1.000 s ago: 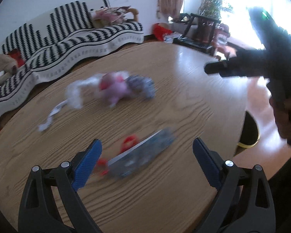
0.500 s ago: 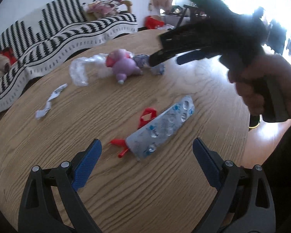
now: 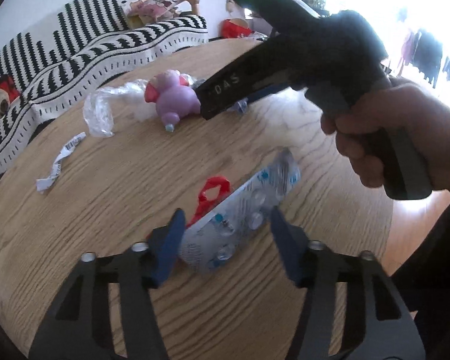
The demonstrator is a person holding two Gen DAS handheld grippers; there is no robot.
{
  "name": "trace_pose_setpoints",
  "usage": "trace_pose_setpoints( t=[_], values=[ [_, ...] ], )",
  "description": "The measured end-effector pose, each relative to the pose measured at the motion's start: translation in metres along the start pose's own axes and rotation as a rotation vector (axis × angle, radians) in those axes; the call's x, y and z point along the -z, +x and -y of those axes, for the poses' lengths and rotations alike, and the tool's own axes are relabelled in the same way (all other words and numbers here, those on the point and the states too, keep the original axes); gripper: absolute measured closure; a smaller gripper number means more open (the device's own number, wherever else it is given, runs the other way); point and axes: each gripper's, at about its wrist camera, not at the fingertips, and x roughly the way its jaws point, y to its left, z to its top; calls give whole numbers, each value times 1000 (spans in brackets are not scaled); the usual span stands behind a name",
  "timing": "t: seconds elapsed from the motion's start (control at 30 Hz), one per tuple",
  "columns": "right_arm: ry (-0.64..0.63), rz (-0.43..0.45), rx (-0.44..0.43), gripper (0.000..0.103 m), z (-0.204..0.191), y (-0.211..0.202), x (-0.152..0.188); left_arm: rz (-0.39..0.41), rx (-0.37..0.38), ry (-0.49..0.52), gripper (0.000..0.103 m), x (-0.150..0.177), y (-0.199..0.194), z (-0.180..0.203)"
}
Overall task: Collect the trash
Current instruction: 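Grasp the silver blister pack with the left tool while the right tool grasps the foil ball, then carry blister pack and foil ball over the black bin and release both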
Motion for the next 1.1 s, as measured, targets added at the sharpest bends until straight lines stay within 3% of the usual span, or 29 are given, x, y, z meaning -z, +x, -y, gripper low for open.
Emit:
trace_pose_setpoints(
  t=[0.07,0.23,0.27,0.33,0.8,1.1],
  values=[
    [-5,-3,-10,76,-1,0,1,1,3,-1,72,1,-2,2],
    [2,26,-40,80,5,-13,3,6,31,-51,96,-1,-13,-2],
    [7,30,-54,88,6,-16,3,5,39,-64,100,-1,-15,-3],
    [10,43,-69,88,6,-23,4,-1,55,-83,103,-3,-17,-3],
    [32,142,-88,92,26,-80,16,20,30,-161,103,-18,-29,-8],
    [74,175,-44,92,71,-114,41,45,7,-176,103,-41,-27,7]
  ],
)
